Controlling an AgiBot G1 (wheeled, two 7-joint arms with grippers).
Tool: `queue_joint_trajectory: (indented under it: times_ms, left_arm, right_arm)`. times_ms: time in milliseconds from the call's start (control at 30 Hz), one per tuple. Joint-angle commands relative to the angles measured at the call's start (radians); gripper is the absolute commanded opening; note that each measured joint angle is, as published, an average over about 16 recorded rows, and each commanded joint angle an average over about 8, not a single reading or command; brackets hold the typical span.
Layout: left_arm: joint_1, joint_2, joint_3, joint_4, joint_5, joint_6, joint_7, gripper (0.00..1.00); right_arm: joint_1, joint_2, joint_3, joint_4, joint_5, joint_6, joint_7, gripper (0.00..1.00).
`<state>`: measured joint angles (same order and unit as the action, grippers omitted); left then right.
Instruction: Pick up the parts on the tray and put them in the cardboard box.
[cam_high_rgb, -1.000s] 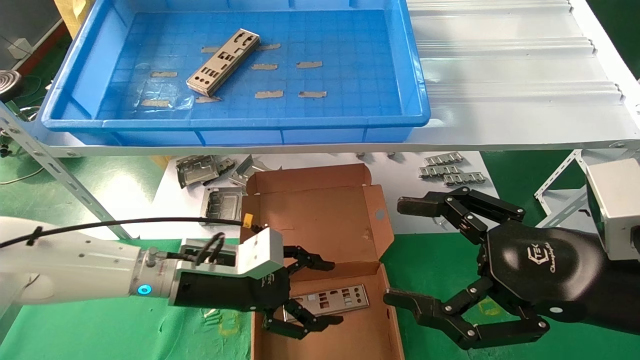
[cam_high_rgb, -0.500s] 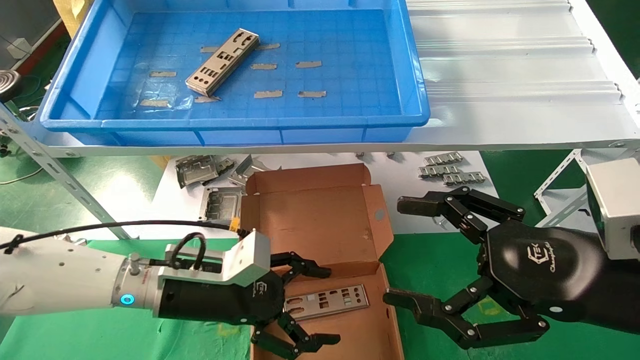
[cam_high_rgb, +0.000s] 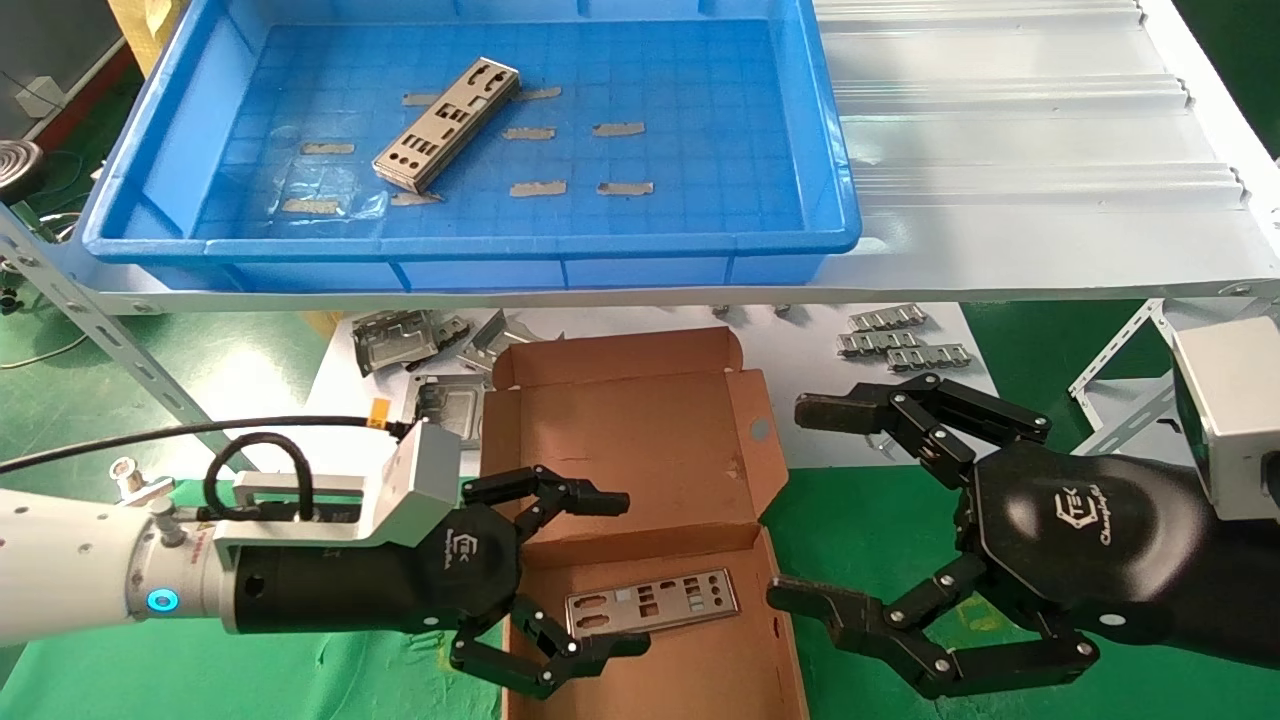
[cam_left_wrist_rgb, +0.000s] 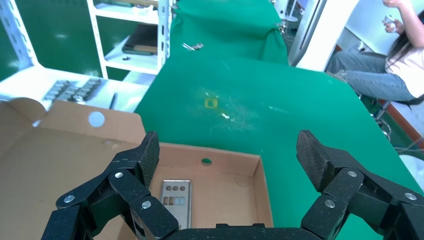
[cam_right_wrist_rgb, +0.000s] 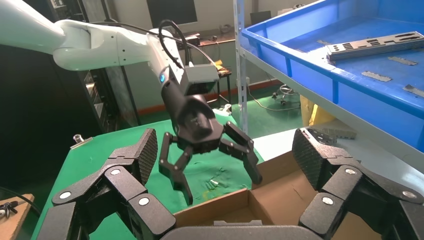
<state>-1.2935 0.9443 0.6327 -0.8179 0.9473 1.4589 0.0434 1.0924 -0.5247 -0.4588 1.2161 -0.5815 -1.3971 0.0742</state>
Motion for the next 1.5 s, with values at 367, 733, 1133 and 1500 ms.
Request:
queue_joint_trajectory:
  times_ms: [367, 733, 1133, 1500]
  left_arm:
    - [0.061, -0.093, -0.098, -0.13, -0.06, 0.01, -0.064, 1.0]
    - [0.117, -0.177, -0.188, -0.248, -0.115, 0.02, -0.123, 1.0]
    - [0.177, -0.27, -0.286, -0.378, -0.176, 0.03, -0.187, 1.0]
    - [0.223, -0.339, -0.36, -0.475, -0.221, 0.038, -0.234, 1.0]
  right_arm:
    - [0.0, 0.0, 0.0, 0.0, 0.0, 0.0, 0.0, 1.0]
    - [0.0, 0.0, 0.0, 0.0, 0.0, 0.0, 0.0, 1.0]
    - [0.0, 0.0, 0.0, 0.0, 0.0, 0.0, 0.0, 1.0]
    - [0.0, 0.0, 0.0, 0.0, 0.0, 0.0, 0.0, 1.0]
